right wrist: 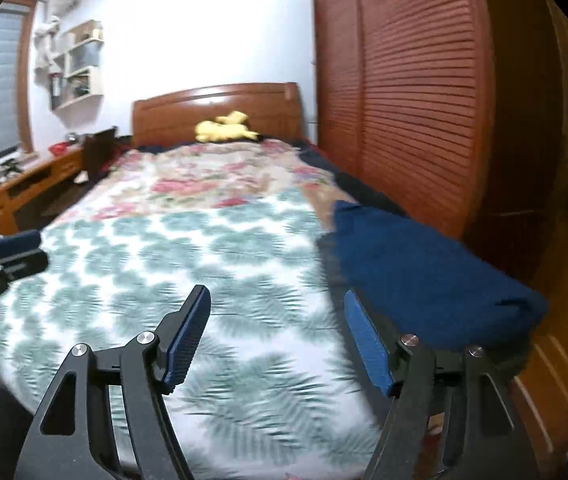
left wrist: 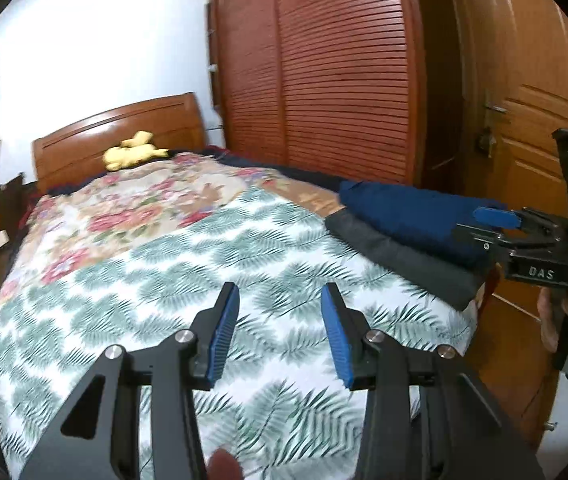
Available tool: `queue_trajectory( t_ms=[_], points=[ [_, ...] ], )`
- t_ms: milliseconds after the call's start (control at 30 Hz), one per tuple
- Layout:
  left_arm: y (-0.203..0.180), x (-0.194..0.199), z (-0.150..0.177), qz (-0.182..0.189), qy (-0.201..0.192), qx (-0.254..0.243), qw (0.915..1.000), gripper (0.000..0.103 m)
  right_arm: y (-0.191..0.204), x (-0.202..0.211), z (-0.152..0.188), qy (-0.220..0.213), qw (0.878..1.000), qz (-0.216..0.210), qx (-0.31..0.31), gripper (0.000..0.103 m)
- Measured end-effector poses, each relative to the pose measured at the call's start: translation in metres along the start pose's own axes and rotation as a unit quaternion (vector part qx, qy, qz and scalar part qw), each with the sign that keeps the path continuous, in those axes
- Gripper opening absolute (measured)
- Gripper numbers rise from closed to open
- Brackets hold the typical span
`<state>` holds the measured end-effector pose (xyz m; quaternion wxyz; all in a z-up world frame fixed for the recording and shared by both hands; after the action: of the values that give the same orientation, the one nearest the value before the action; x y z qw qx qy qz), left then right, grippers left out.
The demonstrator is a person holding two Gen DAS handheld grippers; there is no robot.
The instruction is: Fold large clothes
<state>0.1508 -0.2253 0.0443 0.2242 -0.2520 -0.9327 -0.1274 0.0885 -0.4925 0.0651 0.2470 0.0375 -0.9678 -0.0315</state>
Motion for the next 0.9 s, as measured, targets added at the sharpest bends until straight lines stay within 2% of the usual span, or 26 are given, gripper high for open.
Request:
queue_trajectory(
  t_ms=[300, 433, 667, 900],
  points=[
    [0.046, 0.057, 0.068, -0.072, 0.015, 0.058, 0.9956, 0.041, 0.084, 0.001, 0.027, -0.002, 0.998, -0.062, 0.001, 0.072],
    [0.066, 0.075, 0.093, -0.085, 0.019, 0.093, 0.9919, 0.041, 0.111, 0.002, 0.035, -0.001, 0.997, -0.081, 0.01, 0.072],
    [0.093, 0.102, 0.124, -0.144, 0.009, 0.114, 0.983, 0.041, 0.155, 0.014, 0.049, -0.015, 0.993, -0.112, 0.026, 0.072],
    [0.114, 0.126, 0.145, -0.172, -0.004, 0.134, 0.9759, 0.041, 0.186, 0.019, 0.057, -0.029, 0.99, -0.133, 0.039, 0.072]
  ],
)
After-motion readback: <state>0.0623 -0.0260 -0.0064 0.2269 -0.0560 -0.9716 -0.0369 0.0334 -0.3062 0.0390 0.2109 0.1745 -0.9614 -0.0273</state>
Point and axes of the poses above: each gripper's, at about its wrist camera, not at the fingertips, and x roughly against the way its jaws point, y to its left, z to its underside, the point moved 2 cm from there along -x, roughly the way its jaws point, and after that the axes turned 5 degrees about -x, right-handed, at the moved point
